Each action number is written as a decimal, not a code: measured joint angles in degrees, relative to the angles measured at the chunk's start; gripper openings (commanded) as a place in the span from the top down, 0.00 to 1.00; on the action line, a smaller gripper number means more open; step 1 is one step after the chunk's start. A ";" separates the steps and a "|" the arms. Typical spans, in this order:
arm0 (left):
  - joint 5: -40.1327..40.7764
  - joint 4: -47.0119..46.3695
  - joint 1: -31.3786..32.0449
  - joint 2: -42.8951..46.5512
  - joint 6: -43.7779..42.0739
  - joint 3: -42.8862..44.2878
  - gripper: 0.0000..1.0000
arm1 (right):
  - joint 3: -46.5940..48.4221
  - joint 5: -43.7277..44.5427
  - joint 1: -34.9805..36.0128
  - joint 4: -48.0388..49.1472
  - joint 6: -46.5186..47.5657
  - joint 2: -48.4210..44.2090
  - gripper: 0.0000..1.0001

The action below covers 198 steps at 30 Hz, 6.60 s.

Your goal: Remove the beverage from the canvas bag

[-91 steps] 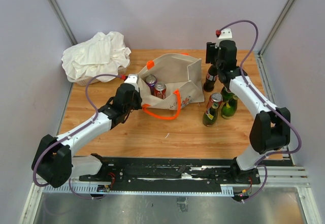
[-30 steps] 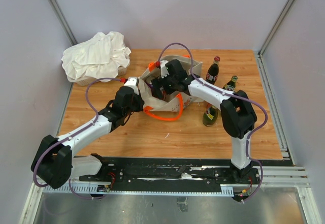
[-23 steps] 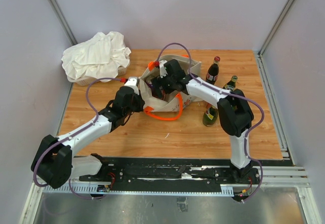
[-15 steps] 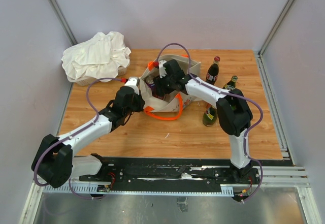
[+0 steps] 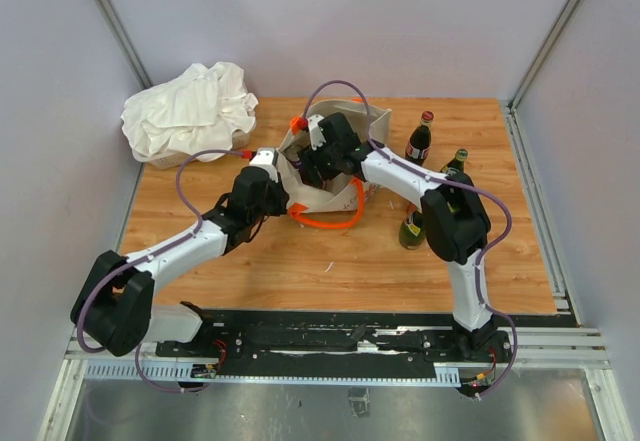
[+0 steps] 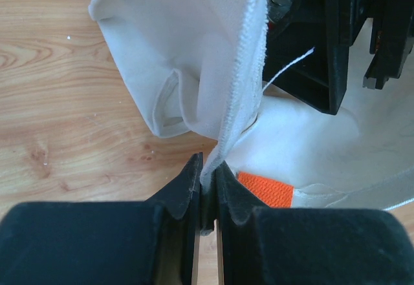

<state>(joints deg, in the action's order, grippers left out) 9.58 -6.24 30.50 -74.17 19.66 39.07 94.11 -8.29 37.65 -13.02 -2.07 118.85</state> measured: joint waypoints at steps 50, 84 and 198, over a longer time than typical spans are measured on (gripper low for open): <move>0.57 0.37 0.00 -0.44 -0.52 1.44 0.88 | -38.56 21.68 8.35 -5.07 -3.04 -40.44 0.99; 0.74 0.55 0.00 -1.81 -1.64 2.51 0.87 | -38.53 16.87 -7.04 5.97 -6.25 -30.34 0.77; 0.17 2.49 -0.37 -3.69 -1.81 5.55 0.84 | 21.94 -2.05 0.70 2.19 -5.18 16.79 0.04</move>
<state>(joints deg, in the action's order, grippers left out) 9.76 -3.75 30.13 -77.87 17.85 44.62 116.05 -10.35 38.35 -10.83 -7.25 135.63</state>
